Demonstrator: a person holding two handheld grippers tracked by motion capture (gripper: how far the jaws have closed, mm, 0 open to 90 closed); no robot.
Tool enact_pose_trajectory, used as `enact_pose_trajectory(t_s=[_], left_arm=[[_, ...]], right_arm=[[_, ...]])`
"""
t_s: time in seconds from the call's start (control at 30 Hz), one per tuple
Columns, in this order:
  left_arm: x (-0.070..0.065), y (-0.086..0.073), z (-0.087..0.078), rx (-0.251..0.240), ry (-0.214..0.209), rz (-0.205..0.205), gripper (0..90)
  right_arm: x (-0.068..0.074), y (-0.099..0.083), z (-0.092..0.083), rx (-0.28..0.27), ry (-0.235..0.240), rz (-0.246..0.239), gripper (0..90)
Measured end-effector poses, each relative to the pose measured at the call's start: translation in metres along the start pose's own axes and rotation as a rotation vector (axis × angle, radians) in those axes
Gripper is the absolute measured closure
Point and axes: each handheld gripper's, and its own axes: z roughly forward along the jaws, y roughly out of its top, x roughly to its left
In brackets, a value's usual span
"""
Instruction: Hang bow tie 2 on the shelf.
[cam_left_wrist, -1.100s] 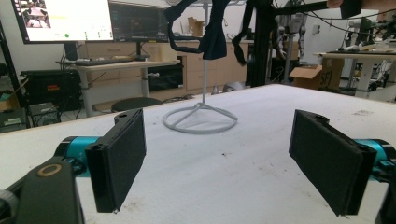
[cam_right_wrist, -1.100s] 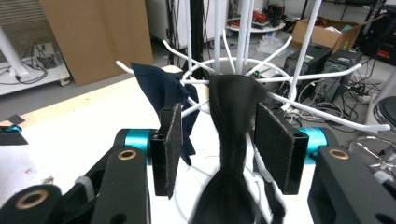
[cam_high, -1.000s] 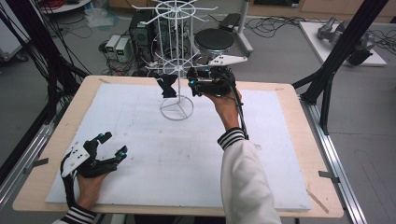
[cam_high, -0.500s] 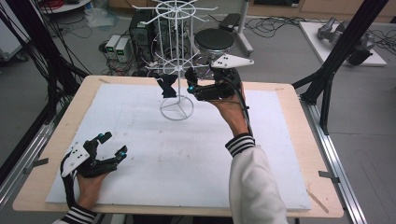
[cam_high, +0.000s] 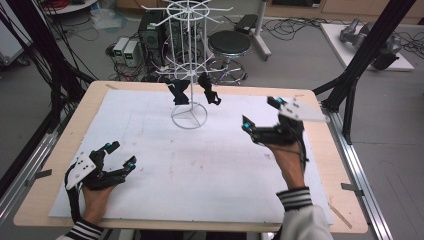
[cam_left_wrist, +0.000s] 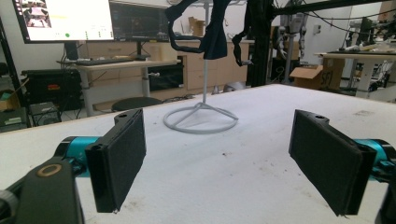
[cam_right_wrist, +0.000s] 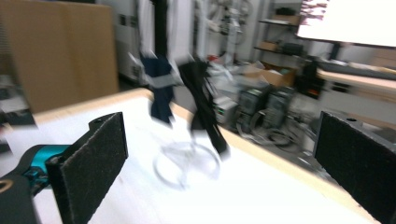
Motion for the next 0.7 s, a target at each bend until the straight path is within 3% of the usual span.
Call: enact_pose_trajectory(t_s=[0.13, 0.27, 0.37, 0.53, 0.7], left_arm=[[0.0, 0.0, 0.0, -0.002, 0.004, 0.002, 19.1], [0.0, 0.0, 0.0, -0.003, 0.01, -0.003, 19.1], [0.0, 0.0, 0.0, -0.001, 0.011, -0.002, 19.0], [-0.001, 0.0, -0.001, -0.009, 0.023, 0.003, 18.9], [-0.002, 0.0, -0.002, -0.012, 0.033, 0.018, 18.5]], right_arm=[[-0.005, -0.043, -0.039, -0.013, -0.08, 0.048, 2.3], [-0.007, -0.085, -0.064, -0.045, -0.115, 0.106, 2.3], [-0.004, -0.112, -0.074, -0.077, -0.14, 0.149, 2.4], [0.0, -0.142, -0.081, -0.091, -0.185, 0.131, 2.3], [-0.001, -0.164, -0.08, -0.109, -0.224, 0.155, 2.3]])
